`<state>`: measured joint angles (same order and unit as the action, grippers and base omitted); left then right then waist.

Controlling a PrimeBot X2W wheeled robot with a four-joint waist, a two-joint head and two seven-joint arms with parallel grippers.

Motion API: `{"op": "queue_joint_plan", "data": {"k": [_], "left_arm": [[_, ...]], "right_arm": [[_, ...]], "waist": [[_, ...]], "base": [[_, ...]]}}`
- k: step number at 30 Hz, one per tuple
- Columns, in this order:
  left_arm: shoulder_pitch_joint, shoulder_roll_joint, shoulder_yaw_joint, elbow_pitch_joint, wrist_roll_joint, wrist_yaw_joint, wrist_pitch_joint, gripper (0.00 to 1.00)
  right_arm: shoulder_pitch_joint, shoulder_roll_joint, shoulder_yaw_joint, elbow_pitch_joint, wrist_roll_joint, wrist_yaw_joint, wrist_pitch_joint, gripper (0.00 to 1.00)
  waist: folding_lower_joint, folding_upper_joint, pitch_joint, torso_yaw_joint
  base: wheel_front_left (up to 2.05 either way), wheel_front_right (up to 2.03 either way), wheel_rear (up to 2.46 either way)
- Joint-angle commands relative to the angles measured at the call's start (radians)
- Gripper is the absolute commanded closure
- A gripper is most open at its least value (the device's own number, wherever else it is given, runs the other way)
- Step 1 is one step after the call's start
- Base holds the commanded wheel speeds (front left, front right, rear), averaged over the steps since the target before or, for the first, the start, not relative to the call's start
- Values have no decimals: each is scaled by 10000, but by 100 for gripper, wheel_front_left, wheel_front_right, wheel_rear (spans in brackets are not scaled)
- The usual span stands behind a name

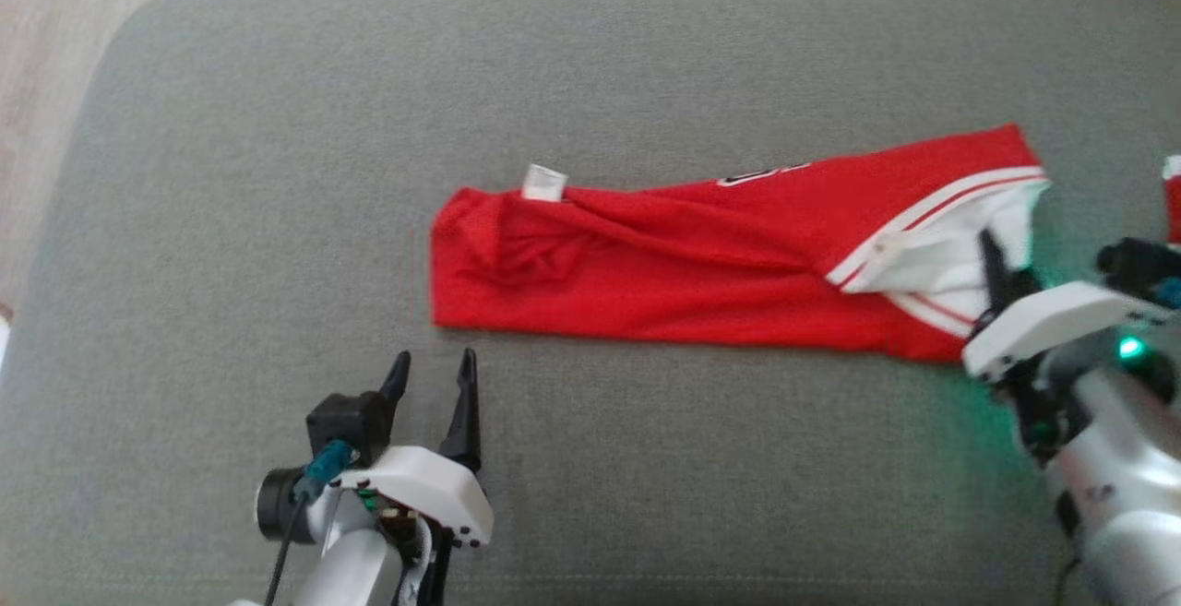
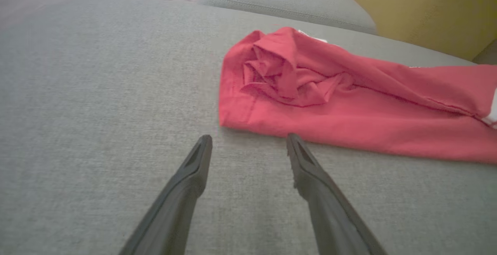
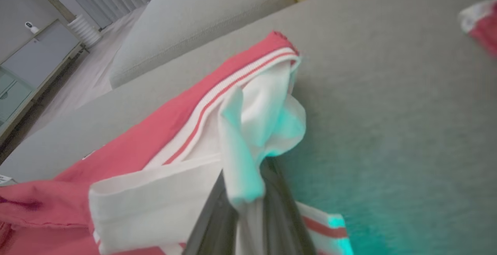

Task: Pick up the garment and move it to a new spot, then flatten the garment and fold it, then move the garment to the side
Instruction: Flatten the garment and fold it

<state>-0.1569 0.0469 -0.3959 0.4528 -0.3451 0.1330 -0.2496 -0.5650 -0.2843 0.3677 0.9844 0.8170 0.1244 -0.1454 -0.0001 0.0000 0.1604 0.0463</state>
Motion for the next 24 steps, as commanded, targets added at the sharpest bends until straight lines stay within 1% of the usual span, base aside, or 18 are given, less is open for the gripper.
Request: {"op": "queue_joint_plan", "data": {"k": [1,2,4,8,11,14,19,24], "left_arm": [[-369,35,144,-293,-107,87,-122,0],[-369,35,144,-293,-107,87,-122,0],[-400,35,40,-283,-169,122,-122,0],[-453,34,-175,-247,-286,167,-122,0],[-482,34,-418,-195,-326,142,-122,0],[-473,34,-658,-160,-387,116,-122,0],[-468,34,-1045,-118,-598,147,-122,0],[-490,34,-1421,-143,-846,227,-122,0]], "right_arm": [[-371,-397,105,-574,-35,63,-201,100],[-371,-397,105,-574,-35,63,-201,100],[-412,-488,281,-1112,-37,63,-170,100],[-253,-451,1133,-2956,201,63,316,100],[-132,-477,1764,-4311,364,63,717,100],[-84,-377,2249,-5224,354,63,1143,100],[-110,134,2823,-5737,143,63,1738,100],[-238,796,3060,-5380,-143,63,2001,100]], "waist": [[1,0,-16,-151],[1,0,-16,-151],[1,0,-20,-234],[1,0,-21,-272],[1,0,-21,-165],[1,0,-18,65],[1,0,-4,723],[1,0,21,1558]], "base": [[0,0,0],[0,0,0],[0,0,0],[0,0,0],[0,0,0],[0,0,0],[0,0,0],[0,0,0]]}}
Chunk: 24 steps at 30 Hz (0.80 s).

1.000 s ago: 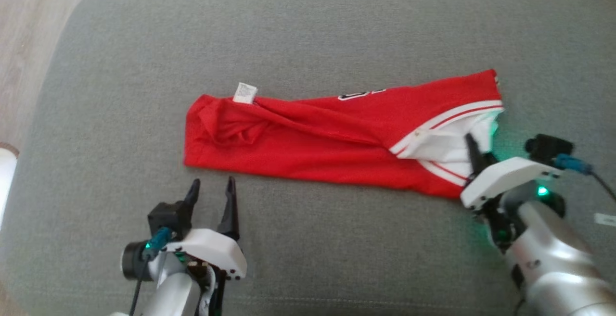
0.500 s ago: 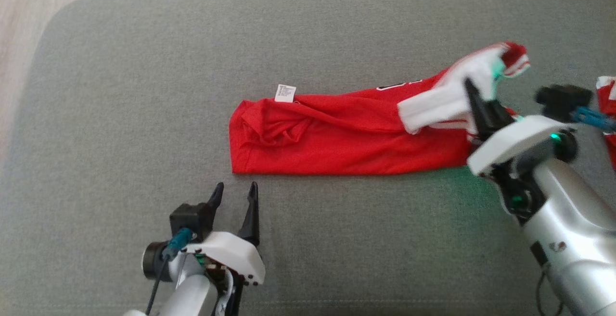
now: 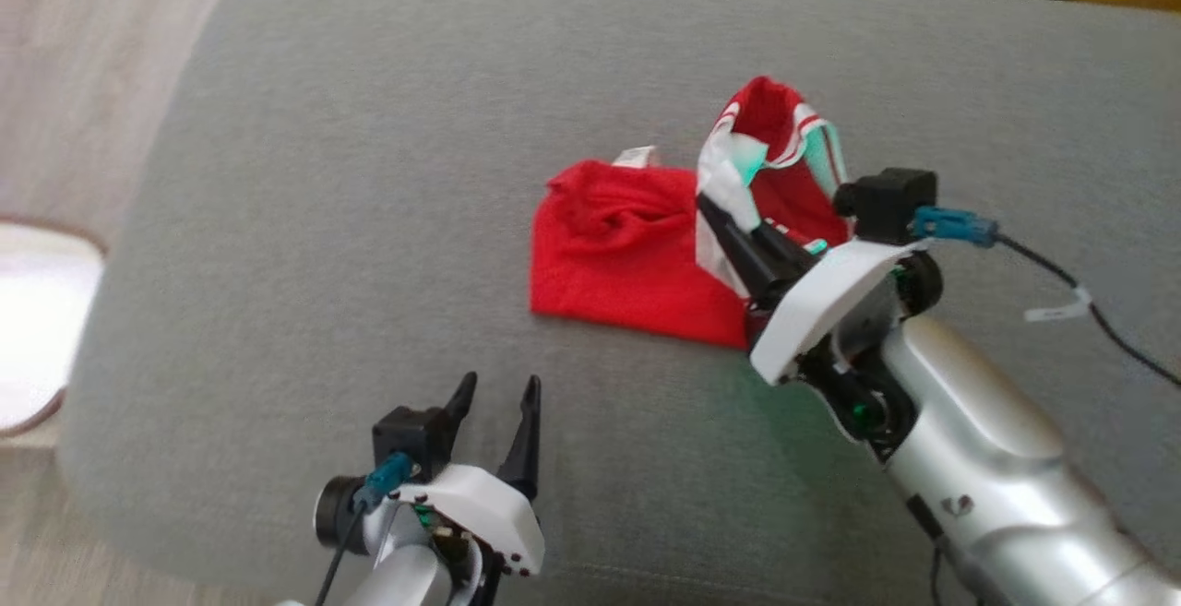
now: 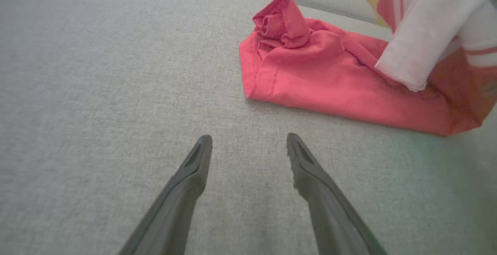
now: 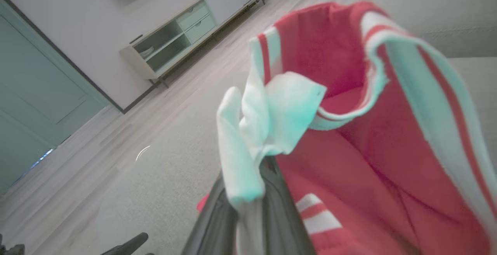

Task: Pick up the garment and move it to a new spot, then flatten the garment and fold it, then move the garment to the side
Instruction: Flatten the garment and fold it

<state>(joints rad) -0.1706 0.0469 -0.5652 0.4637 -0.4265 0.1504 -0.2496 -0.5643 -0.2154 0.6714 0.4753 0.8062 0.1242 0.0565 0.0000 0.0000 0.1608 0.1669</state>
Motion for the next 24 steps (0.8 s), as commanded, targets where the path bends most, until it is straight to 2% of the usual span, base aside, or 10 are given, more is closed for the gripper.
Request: {"op": "queue_joint_plan", "data": {"k": [1,8,9,10,11,14,18,24], "left_arm": [[-351,34,213,-250,-59,69,-122,0],[-316,34,-103,-209,-257,155,-122,0],[-326,34,-126,-214,-272,169,-122,0],[-331,34,-145,-214,-287,178,-122,0],[-331,34,-147,-214,-298,195,-122,0],[-333,34,-102,-231,-272,260,-122,0],[-328,34,149,-341,-148,376,-122,0],[-398,34,558,-535,115,454,-122,0]], "right_arm": [[-314,213,42,-147,-154,65,-22,100],[-916,1058,-277,1265,-800,65,-433,100],[-1005,1184,-359,1472,-790,65,-539,87],[-1093,1290,-321,1600,-778,65,-603,17],[-1169,1376,-317,1689,-724,65,-727,0],[-1374,1499,-330,1929,-778,65,-1247,0],[-1508,1423,-719,2553,-1265,65,-2136,0],[-1466,1139,-1921,3460,-2138,65,-2968,0]], "waist": [[0,0,25,515],[0,0,78,1454],[0,0,90,1534],[0,0,95,1594],[0,0,95,1620],[0,0,67,1599],[0,0,-31,1248],[0,0,-109,536]], "base": [[0,0,0],[0,0,0],[0,0,0],[0,0,0],[0,0,0],[0,0,0],[0,0,0],[0,0,0]]}}
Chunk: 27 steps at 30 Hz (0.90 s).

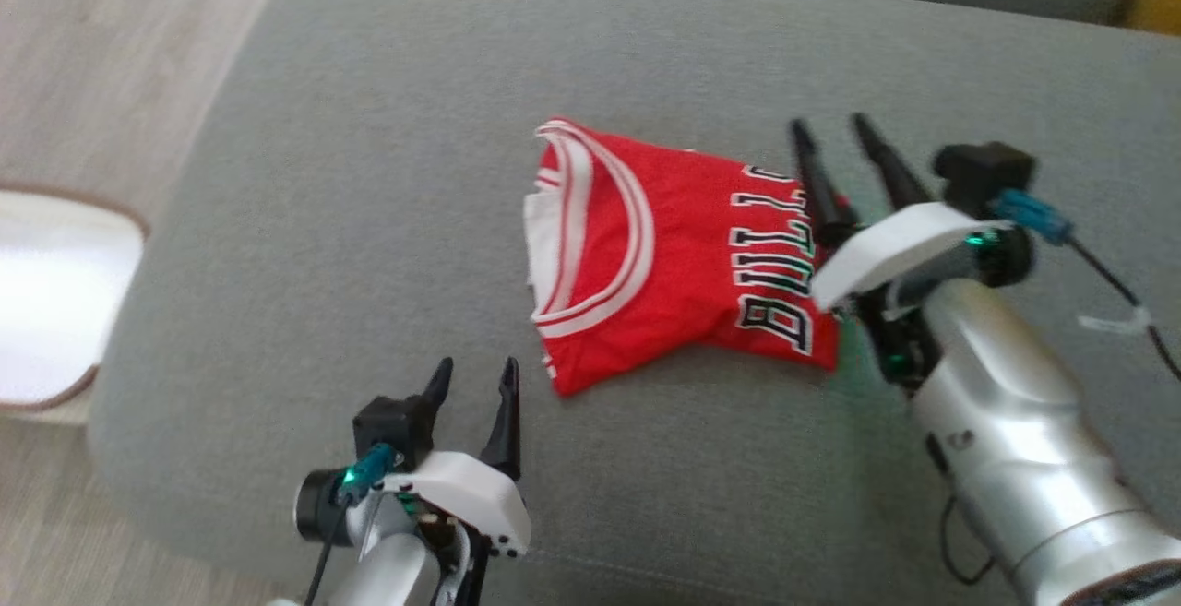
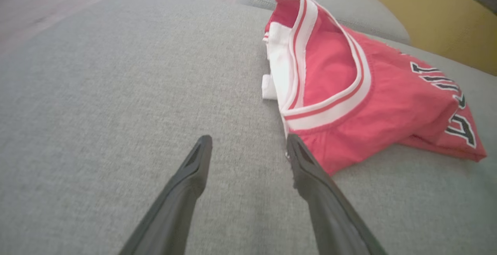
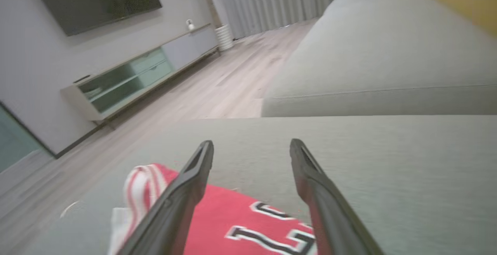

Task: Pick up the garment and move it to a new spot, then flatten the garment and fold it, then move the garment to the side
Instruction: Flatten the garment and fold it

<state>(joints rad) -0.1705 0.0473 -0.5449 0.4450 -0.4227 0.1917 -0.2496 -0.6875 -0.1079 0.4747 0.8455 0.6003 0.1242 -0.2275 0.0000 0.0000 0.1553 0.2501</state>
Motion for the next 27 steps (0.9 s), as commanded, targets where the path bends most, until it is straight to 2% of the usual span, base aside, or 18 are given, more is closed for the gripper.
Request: {"op": "queue_joint_plan", "data": {"k": [1,3,8,12,19,27], "left_arm": [[-408,30,436,-387,155,53,-122,0],[-426,30,639,-502,409,69,-122,0],[-413,30,928,-772,871,121,-122,0],[-254,30,1115,-869,1299,193,-122,0],[230,30,1519,-1011,2034,405,-122,0],[958,30,1955,-922,2361,466,-122,0]], "right_arm": [[-201,-8,-255,-98,-337,65,-213,0],[41,-122,-1258,148,-1124,65,-324,0],[992,-72,-3207,-565,-2522,65,-338,0],[1965,179,-4213,-1316,-3557,65,-340,0],[3449,536,-4951,-2289,-4556,65,-341,0],[4391,573,-4435,-2439,-3937,65,-342,0]], "waist": [[0,0,-65,-450],[0,0,-108,-895],[0,0,-179,-1543],[0,0,-334,-1932],[0,0,-679,-2406],[0,0,-1195,-2665]], "base": [[0,0,0],[0,0,0],[0,0,0],[0,0,0],[0,0,0],[0,0,0]]}}
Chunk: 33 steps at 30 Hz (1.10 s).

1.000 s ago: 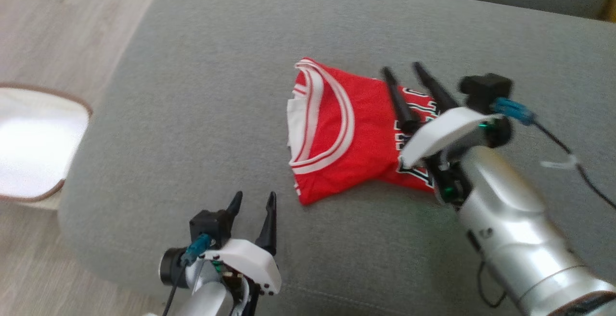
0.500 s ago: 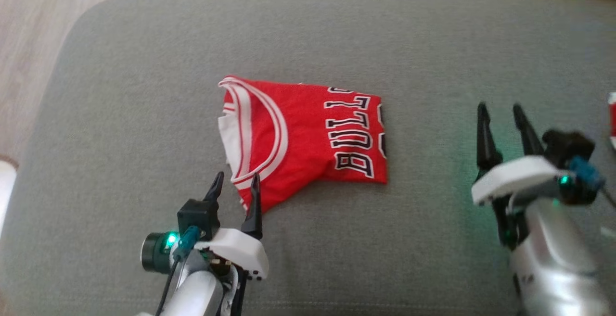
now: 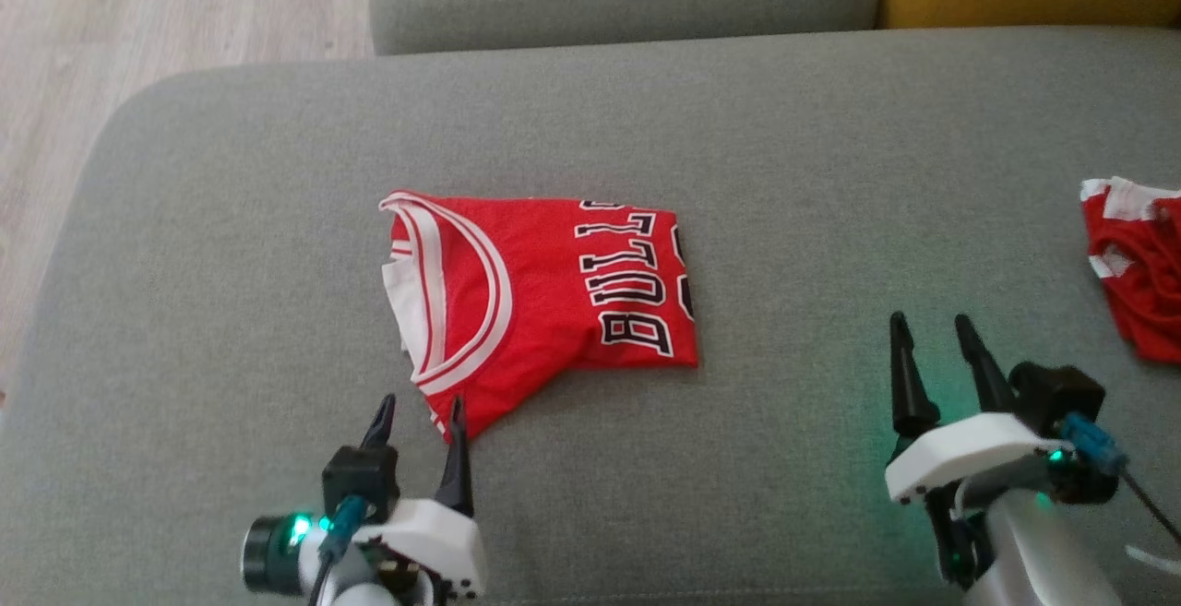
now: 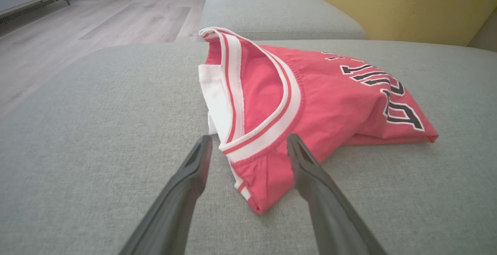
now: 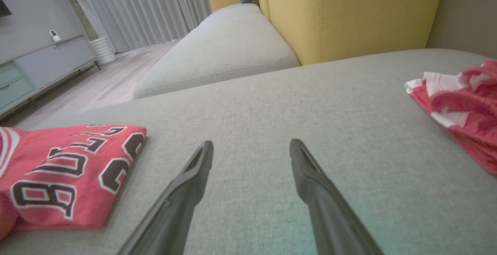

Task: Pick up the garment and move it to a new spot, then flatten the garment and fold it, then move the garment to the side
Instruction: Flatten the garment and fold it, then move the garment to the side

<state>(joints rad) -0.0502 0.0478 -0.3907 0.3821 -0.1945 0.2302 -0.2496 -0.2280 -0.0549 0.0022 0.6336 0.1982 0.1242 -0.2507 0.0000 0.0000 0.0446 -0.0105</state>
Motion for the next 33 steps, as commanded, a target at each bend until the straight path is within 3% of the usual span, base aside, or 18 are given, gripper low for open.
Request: {"op": "queue_joint_plan", "data": {"k": [1,9,15,25,33], "left_arm": [[-174,24,462,-300,82,82,-122,0],[91,24,598,-359,51,43,-122,0],[-238,24,441,-480,-98,2,-122,0],[-866,24,-290,-625,-364,51,-122,0],[-928,24,-430,-738,-717,108,-122,0]], "right_arm": [[-138,44,338,-323,143,65,-110,0],[56,46,719,-244,334,65,-110,0],[-190,46,946,-223,338,65,-110,0],[-1457,46,2162,464,835,65,-110,0],[-2730,47,2310,2234,1248,65,187,0]], "waist": [[0,0,-149,-70],[0,0,-332,-49],[0,0,162,160],[0,0,1087,1415],[0,0,1445,2437]], "base": [[0,0,0],[0,0,0],[0,0,0],[0,0,0],[0,0,0]]}}
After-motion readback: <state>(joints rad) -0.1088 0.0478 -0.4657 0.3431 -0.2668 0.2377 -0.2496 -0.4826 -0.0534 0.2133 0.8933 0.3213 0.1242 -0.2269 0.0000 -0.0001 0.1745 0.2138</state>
